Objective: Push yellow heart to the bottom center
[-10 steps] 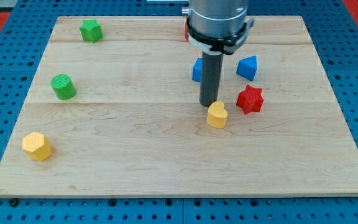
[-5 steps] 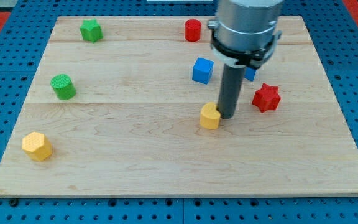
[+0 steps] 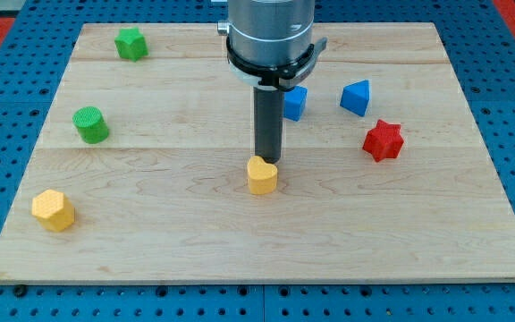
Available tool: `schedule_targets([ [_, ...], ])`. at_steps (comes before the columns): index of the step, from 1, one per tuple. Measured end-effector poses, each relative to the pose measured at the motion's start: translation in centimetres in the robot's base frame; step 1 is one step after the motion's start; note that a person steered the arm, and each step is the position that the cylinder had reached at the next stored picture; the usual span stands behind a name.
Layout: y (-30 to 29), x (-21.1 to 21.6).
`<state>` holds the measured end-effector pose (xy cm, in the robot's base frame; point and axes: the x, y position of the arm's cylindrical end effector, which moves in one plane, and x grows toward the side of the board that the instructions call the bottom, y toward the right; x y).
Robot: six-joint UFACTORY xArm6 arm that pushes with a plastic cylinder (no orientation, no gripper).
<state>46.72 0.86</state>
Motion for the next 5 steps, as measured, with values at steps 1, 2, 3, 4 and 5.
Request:
schedule_targets([
  [1, 0.0, 1.9],
  [2, 0.0, 3.6],
  [3, 0.0, 4.7],
  [4, 0.0, 6.4],
  [5, 3.1, 5.4],
])
